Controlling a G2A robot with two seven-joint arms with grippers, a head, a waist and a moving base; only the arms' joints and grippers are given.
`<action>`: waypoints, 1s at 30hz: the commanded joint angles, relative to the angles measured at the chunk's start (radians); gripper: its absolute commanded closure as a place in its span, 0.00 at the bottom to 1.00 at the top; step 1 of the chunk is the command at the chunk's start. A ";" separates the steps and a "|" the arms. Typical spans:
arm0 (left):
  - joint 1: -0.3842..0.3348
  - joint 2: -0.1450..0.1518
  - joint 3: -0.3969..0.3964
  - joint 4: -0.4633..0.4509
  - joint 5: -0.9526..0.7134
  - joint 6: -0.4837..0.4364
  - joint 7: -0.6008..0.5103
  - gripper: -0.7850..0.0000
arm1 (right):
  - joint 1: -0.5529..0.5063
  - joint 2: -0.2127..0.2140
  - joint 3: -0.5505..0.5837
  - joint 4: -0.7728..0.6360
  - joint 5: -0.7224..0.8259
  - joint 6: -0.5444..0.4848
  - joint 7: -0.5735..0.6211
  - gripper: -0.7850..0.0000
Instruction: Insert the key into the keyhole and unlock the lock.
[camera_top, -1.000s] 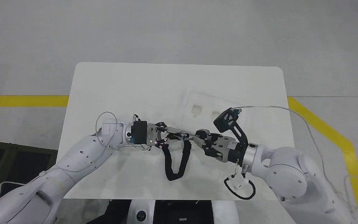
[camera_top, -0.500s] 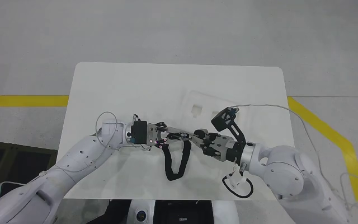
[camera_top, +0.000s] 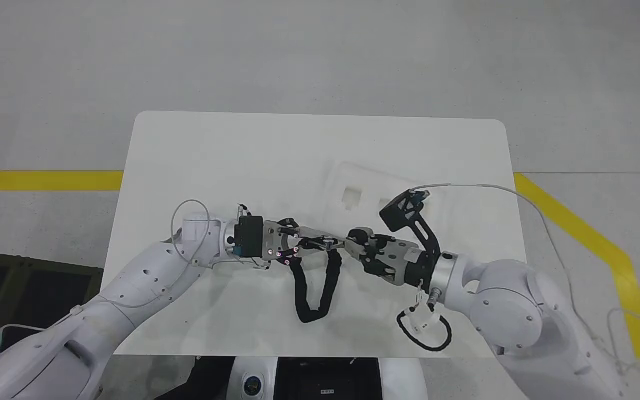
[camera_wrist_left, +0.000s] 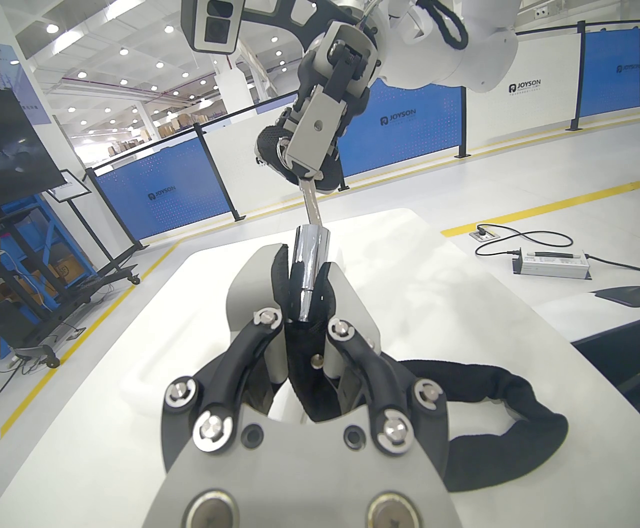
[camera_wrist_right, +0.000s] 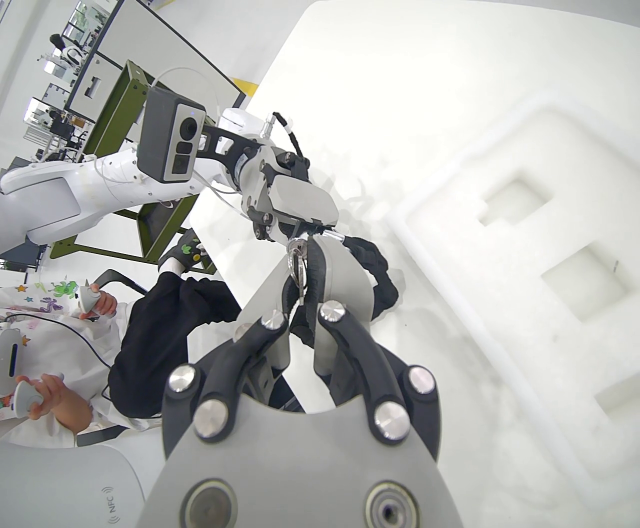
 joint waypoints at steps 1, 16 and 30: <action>0.000 0.000 0.000 0.000 0.000 0.000 0.000 1.00 | 0.000 -0.001 0.001 0.001 0.002 -0.003 -0.001 1.00; 0.000 0.000 0.000 0.000 0.000 0.000 0.000 1.00 | 0.014 -0.010 -0.010 0.014 0.002 0.002 -0.001 1.00; 0.000 0.000 0.000 0.000 0.000 0.000 0.000 1.00 | 0.013 -0.016 -0.008 0.012 0.000 0.004 -0.010 1.00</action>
